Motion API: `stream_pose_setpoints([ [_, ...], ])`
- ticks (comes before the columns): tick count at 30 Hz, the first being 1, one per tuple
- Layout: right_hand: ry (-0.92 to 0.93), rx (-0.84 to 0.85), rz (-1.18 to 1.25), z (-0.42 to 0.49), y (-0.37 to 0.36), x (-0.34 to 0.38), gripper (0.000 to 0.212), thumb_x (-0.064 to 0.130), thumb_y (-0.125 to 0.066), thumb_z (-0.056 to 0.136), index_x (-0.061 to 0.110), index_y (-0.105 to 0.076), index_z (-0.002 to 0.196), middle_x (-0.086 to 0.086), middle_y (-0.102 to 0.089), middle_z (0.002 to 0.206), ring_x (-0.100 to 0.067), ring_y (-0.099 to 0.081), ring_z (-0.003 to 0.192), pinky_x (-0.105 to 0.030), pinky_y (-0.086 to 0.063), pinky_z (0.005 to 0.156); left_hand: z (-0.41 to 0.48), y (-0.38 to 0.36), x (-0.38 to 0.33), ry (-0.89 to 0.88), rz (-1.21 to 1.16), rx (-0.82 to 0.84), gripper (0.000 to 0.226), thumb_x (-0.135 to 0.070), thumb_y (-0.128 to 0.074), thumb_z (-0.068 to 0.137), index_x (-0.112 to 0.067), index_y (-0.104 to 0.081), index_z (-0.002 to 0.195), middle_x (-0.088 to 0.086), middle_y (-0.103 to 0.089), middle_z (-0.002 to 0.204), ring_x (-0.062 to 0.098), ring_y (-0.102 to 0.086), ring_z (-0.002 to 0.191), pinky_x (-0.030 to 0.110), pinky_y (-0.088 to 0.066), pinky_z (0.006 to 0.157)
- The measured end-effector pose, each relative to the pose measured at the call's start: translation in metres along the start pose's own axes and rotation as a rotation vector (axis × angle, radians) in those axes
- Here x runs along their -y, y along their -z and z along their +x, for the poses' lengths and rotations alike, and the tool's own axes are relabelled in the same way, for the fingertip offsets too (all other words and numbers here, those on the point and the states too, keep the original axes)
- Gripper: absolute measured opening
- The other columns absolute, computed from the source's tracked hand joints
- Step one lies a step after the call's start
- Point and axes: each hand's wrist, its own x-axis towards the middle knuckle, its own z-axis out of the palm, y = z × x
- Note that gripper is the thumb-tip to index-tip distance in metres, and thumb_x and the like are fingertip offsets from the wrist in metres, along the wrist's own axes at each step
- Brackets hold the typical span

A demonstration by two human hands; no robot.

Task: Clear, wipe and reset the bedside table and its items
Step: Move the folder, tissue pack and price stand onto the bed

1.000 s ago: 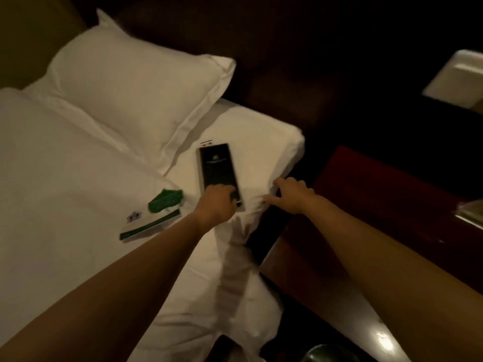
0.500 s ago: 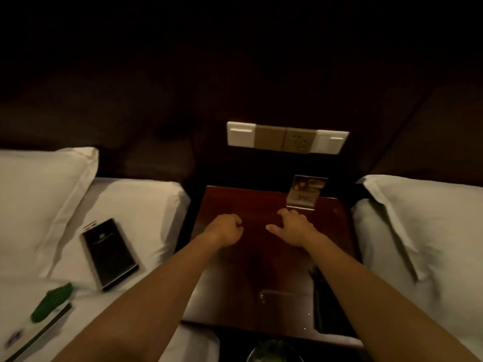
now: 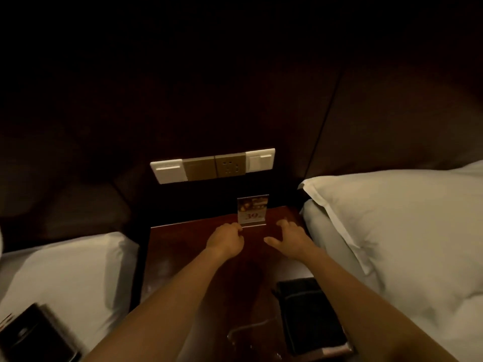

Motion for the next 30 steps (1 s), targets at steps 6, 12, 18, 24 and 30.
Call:
stream_pose_setpoints([
  [6,-0.079,-0.072,0.19,0.066,-0.044,-0.02,0.076,0.048,-0.062,0.082,0.012,-0.03,0.14,-0.014,-0.041,0.142,-0.032,-0.04,0.13,-0.044,-0.038,0.107,0.068,-0.028,0.018,-0.06,0.003,-0.015,0.054,-0.025,-0.052,0.09,-0.017,-0.033,0.139,0.011,-0.052,0.132,0.028,-0.051,0.122,0.039,-0.047,0.095],
  [12,-0.041,-0.174,0.248,0.142,-0.082,-0.031,0.081,0.042,-0.065,0.08,0.015,-0.023,0.144,-0.007,-0.042,0.144,-0.028,-0.037,0.132,-0.045,-0.036,0.109,0.135,-0.059,0.042,-0.068,0.0,-0.102,0.075,-0.03,-0.056,0.089,-0.012,-0.012,0.147,0.012,-0.048,0.138,0.029,-0.047,0.126,0.04,-0.046,0.099],
  [18,0.009,-0.358,0.448,0.189,-0.107,-0.035,0.061,0.022,-0.058,0.087,0.018,-0.031,0.141,-0.006,-0.05,0.137,-0.025,-0.044,0.127,-0.047,-0.043,0.103,0.175,-0.09,0.059,-0.182,-0.329,-0.196,0.038,-0.019,-0.038,0.098,-0.006,-0.039,0.133,0.015,-0.054,0.129,0.031,-0.053,0.118,0.044,-0.047,0.094],
  [24,0.044,-0.449,0.524,0.203,-0.117,-0.027,0.042,0.026,-0.046,0.094,0.019,-0.038,0.135,-0.005,-0.046,0.133,-0.022,-0.048,0.121,-0.042,-0.045,0.099,0.183,-0.099,0.062,-0.161,-0.538,-0.251,0.024,-0.024,-0.031,0.1,-0.011,-0.048,0.11,0.002,-0.059,0.097,0.012,-0.056,0.083,0.023,-0.04,0.064],
  [30,0.09,-0.421,0.501,0.191,-0.125,-0.016,0.038,0.021,-0.038,0.096,0.019,-0.038,0.134,-0.005,-0.043,0.122,-0.016,-0.054,0.102,-0.014,-0.043,0.073,0.16,-0.102,0.063,-0.074,-0.747,-0.336,0.009,-0.022,-0.031,0.1,-0.017,-0.038,0.097,-0.015,-0.052,0.081,-0.003,-0.054,0.071,0.006,-0.045,0.051],
])
